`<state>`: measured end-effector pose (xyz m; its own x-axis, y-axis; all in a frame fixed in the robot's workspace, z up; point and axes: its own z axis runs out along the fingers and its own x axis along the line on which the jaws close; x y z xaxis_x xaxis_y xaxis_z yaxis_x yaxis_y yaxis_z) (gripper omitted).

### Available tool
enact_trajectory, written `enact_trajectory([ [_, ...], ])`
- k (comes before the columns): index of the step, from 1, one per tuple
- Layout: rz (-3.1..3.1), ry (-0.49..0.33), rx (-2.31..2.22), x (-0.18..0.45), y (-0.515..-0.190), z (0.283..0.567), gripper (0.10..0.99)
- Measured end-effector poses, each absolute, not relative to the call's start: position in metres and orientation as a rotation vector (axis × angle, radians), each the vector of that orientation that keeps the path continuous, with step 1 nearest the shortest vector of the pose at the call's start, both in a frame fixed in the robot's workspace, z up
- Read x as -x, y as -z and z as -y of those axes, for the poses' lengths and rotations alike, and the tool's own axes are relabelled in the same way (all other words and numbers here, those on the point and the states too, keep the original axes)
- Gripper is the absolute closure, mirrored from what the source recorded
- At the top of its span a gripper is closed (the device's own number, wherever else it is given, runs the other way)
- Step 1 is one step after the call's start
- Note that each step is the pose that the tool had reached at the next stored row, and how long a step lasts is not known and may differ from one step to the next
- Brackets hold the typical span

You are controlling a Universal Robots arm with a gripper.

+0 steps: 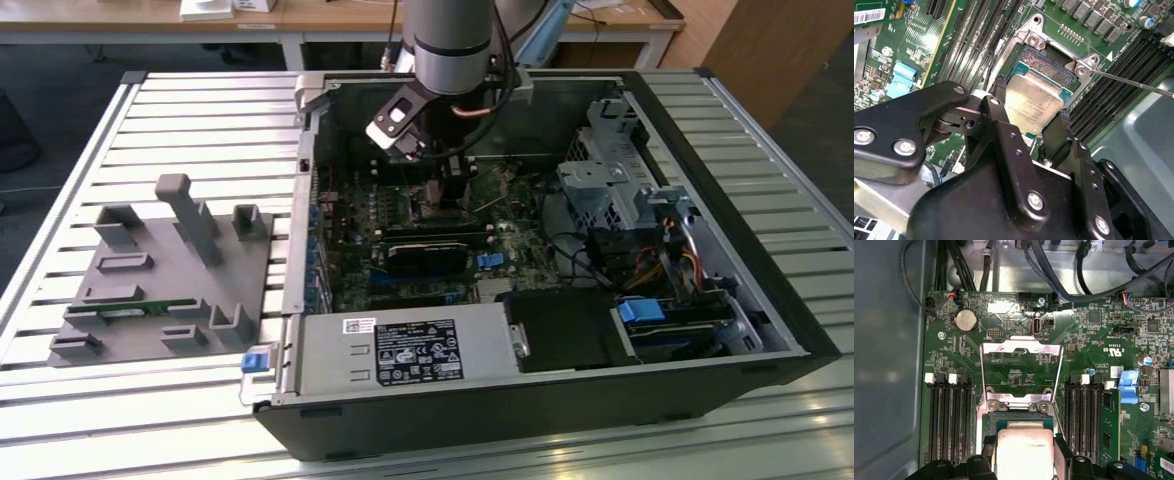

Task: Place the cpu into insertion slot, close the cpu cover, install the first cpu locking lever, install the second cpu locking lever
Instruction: 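Place the cpu into insertion slot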

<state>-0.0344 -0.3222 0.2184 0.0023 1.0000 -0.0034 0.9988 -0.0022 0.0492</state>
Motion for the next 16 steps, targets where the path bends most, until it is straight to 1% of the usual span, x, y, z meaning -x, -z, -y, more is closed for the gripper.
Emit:
enact_trajectory([
  [16,-2.189,-0.042,-2.194,0.035,-0.206,0.321,0.545],
])
